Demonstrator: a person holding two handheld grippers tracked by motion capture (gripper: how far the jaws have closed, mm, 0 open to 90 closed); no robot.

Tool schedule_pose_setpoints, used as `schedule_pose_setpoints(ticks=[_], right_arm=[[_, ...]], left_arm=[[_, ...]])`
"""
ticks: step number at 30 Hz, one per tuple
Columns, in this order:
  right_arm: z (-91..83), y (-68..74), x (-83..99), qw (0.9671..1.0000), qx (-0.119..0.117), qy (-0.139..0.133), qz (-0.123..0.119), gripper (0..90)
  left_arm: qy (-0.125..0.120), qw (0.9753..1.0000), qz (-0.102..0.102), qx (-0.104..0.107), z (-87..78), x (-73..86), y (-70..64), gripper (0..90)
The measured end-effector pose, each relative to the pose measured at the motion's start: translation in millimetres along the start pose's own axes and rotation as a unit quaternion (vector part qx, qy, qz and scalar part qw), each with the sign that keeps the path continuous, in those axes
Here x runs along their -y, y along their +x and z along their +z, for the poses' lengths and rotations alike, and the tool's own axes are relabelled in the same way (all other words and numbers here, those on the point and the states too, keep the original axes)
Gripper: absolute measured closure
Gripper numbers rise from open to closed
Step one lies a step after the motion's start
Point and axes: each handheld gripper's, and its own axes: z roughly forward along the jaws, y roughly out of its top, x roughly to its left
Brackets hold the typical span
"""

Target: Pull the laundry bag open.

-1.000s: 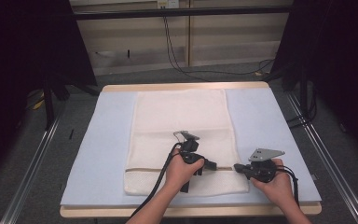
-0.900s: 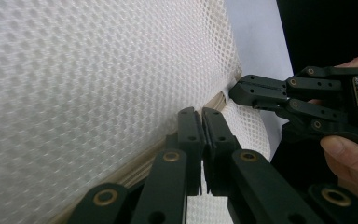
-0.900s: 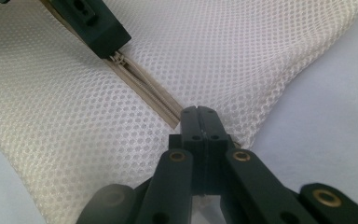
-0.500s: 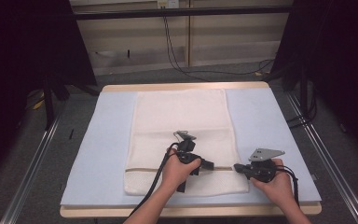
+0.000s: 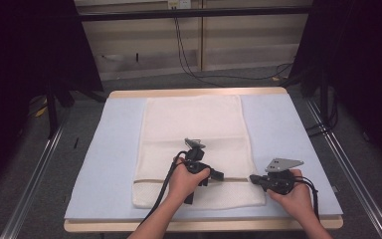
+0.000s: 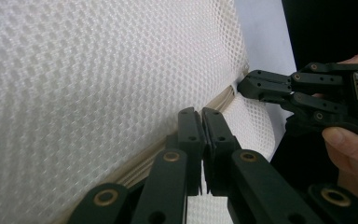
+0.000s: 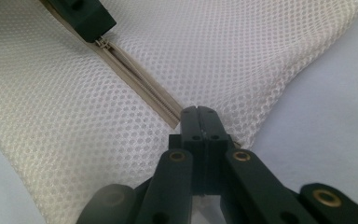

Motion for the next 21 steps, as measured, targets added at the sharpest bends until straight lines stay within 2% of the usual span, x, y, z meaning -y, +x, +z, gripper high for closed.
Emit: schedule_pose_setpoints(ticks=[10,21], right_arm=[[-0.1,-0.4,0.0,1.0,-0.002,0.0,0.001,90.0],[0.1,0.1,0.0,1.0,0.0,0.0,-0.001,90.0]], left_arm=[[0.001,1.0,-0.007,0.003,-6.0,-0.1,5.1,87.4],[0.002,0.9999,-0.003,-0.011,-17.3,1.1,10.9,87.4]])
